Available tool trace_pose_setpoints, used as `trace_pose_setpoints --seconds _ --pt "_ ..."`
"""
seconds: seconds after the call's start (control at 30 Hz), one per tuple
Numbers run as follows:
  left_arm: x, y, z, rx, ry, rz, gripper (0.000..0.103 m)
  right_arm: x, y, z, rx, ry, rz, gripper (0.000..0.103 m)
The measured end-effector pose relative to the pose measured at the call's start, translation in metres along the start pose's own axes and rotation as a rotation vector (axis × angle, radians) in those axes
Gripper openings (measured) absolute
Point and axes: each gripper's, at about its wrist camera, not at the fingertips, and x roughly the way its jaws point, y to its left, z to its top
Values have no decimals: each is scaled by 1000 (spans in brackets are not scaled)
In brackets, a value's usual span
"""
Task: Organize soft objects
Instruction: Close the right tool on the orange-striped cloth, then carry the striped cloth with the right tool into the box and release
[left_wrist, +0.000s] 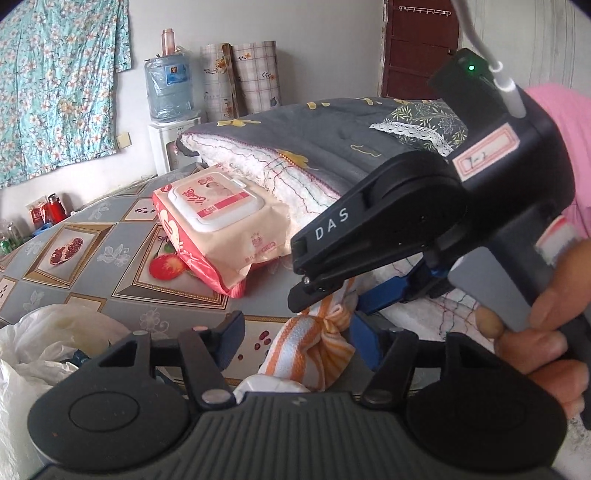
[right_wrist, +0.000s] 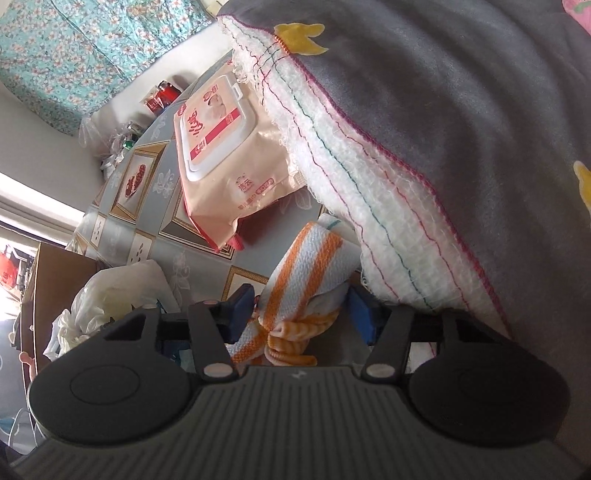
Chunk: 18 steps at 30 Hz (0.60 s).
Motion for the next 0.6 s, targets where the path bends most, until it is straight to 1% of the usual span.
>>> trace_pose_setpoints --seconds 0.17,0.23,0.3,0.43,0.6 --pt "10 -1 4 5 35 -31 61 0 -3 -3 0 -10 9 46" --pt "14 -3 5 9 43 -38 57 -3 -3 -5 -16 -25 12 44" --pt "16 -5 5 8 48 -38 48 -9 -2 -7 -33 -44 21 44" --pt "8 -4 7 -7 8 -15 44 -29 11 -12 -106 -102 17 43" --pt "-19 0 16 -43 -87 -17 42 -65 34 -16 -200 -196 8 43"
